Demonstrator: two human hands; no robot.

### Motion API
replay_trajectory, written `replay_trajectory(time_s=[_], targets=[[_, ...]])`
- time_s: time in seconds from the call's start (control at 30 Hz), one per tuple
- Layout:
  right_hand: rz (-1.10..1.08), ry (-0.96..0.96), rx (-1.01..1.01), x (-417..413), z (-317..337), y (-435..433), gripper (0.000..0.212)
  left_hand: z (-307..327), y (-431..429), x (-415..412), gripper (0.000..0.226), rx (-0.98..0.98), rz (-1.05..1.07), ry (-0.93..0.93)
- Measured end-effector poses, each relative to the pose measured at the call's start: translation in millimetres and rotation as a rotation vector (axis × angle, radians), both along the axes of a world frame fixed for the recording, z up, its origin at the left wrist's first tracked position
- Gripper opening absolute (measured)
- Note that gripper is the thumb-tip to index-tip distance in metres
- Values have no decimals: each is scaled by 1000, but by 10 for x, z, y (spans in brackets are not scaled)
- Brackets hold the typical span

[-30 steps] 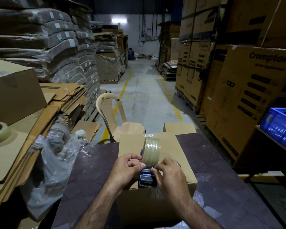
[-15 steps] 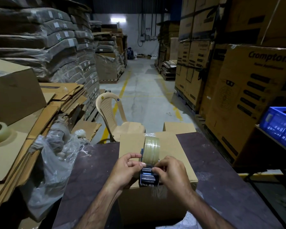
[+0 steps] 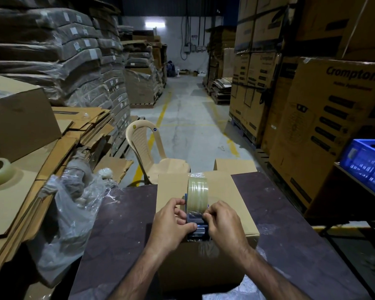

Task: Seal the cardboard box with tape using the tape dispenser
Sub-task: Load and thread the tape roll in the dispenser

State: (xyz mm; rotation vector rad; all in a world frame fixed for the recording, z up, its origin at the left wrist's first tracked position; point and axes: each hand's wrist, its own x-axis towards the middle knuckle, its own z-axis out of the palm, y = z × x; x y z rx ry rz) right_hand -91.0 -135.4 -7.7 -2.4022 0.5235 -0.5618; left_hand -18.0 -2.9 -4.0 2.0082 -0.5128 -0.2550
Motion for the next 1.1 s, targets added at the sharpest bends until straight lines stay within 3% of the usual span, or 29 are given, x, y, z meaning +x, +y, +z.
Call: replay_trajectory(time_s=[0.37,0.53,0.63,0.8,0.97,1.1], targets=[[-26,-16,420,-36,-10,-50,17,-46,13,-100,39,-7,8,-141],[-16,-77,214,-49,-42,-48,18,-55,-2,-145,22,-80,80,-141],[-4,-80,198,-56,-55,-41,18,-44,-13,-120,14,-74,151,-125],[-74,-56,452,-44,-78,-47,13,-52,-47,-131,15,-45,145,-109],[-128,-22,530,-18,-85,-51,13,-84,-88,-169,16,-39,190,-150],[-37,-109,263,-67,-119,-29,18,-83,-77,-182,17,-58,245,-162]])
